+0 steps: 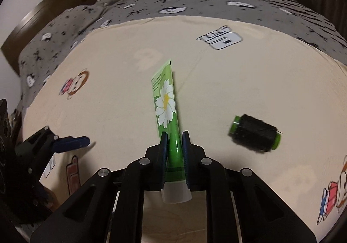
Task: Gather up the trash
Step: 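Grasp the green daisy tube with the right tool while the left tool grasps the black spool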
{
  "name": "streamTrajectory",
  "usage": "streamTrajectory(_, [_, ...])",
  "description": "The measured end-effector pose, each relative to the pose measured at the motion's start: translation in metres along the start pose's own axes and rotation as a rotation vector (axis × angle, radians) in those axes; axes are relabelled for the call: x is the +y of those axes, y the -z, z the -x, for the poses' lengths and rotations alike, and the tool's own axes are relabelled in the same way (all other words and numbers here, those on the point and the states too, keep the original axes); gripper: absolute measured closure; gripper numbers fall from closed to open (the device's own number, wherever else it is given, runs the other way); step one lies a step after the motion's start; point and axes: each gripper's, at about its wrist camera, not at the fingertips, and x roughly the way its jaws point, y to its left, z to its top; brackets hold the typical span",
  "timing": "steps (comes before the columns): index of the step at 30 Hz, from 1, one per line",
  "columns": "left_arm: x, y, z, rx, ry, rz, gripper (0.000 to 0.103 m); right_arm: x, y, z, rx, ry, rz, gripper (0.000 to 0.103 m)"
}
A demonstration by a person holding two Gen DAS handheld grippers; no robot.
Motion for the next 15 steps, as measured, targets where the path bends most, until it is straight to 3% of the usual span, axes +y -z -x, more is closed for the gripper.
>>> streamTrajectory(5, [0.004,0.001,0.008,-0.018,-0.032,-0.013,0.008,0.017,-0.001,-0.011,0.013,-0.008,0.060,0.084])
streamTrajectory(10, [0.007,0.000,0.009,-0.015,-0.049,-0.006,0.008,0.026,0.000,-0.033,0.024,0.089,0.091,0.081])
streamTrajectory(15, [0.002,-0.002,0.007,-0.012,-0.048,-0.023,0.008,0.020,-0.001,-0.014,-0.006,0.104,0.079,0.084])
